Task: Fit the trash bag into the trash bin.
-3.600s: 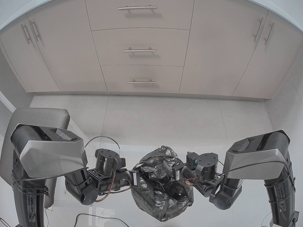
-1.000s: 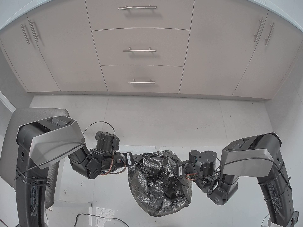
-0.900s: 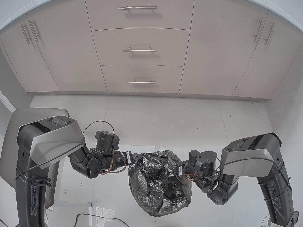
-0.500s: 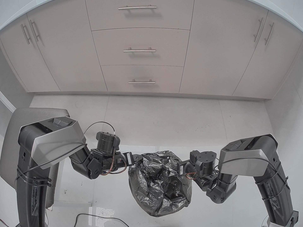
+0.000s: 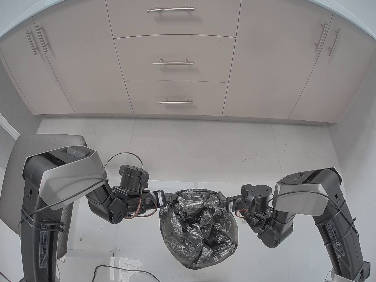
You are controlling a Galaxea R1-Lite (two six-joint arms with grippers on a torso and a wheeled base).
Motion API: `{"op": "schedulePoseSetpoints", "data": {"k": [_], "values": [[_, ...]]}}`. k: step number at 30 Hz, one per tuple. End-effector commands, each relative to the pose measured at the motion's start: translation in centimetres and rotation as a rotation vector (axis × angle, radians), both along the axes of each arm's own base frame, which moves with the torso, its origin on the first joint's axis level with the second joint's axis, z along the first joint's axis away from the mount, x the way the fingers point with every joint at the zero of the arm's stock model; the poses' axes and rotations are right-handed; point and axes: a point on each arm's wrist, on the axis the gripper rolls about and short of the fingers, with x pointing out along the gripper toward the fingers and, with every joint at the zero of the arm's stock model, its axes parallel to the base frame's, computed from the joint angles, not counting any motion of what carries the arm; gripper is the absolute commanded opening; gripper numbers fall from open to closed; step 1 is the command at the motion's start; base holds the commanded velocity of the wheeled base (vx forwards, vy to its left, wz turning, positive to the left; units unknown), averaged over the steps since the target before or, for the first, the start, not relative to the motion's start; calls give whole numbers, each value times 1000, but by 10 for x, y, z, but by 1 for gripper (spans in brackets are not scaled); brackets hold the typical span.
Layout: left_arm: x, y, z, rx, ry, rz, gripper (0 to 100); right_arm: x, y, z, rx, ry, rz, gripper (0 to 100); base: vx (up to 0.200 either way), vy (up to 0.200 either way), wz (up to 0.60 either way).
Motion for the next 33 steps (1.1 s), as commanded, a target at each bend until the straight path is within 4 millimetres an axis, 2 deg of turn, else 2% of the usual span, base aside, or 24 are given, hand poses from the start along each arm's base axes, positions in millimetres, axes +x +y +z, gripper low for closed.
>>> {"op": "schedulePoseSetpoints", "data": {"k": [1, 9, 11, 12, 13, 14, 16, 18, 22, 24, 25, 33], "values": [[0, 0, 0, 0, 1, 0, 100, 3, -5, -6, -5, 11, -11, 100, 0, 0, 0], [0, 0, 0, 0, 1, 0, 100, 2, -4, 4, 11, -5, -13, 100, 0, 0, 0], [-1, 0, -1, 1, 3, 0, 100, -8, 0, 29, 26, -26, 9, 100, 0, 0, 0], [-1, 1, -1, 0, 2, 0, 100, -14, 2, 37, 31, -31, 21, 100, 0, 0, 0], [-1, 1, -1, 0, 2, 0, 100, -14, 2, 37, 31, -31, 21, 100, 0, 0, 0], [-1, 1, 0, -1, 3, 2, 100, -28, 9, 54, 49, -37, 52, 100, 0, 0, 0], [-1, 1, 0, -1, 1, 2, 100, -37, 14, 61, 57, -32, 81, 100, 0, 0, 0], [-1, 1, 0, -1, 1, 2, 100, -61, 26, 69, 52, -15, 151, 100, 0, 0, 0], [-2, 1, 0, 0, 2, 1, 100, -89, 40, 63, 31, 44, 276, 100, 0, 0, 0], [-2, 1, 0, 0, 2, 1, 100, -93, 42, 60, 24, 57, 297, 100, 0, 0, 0], [-2, 1, 0, 0, 2, 1, 100, -97, 45, 51, 9, 79, 311, 100, 0, 0, 0], [-2, 1, 0, 0, 2, 1, 100, -83, 42, 23, -17, 117, 275, 100, 0, 0, 0]]}}
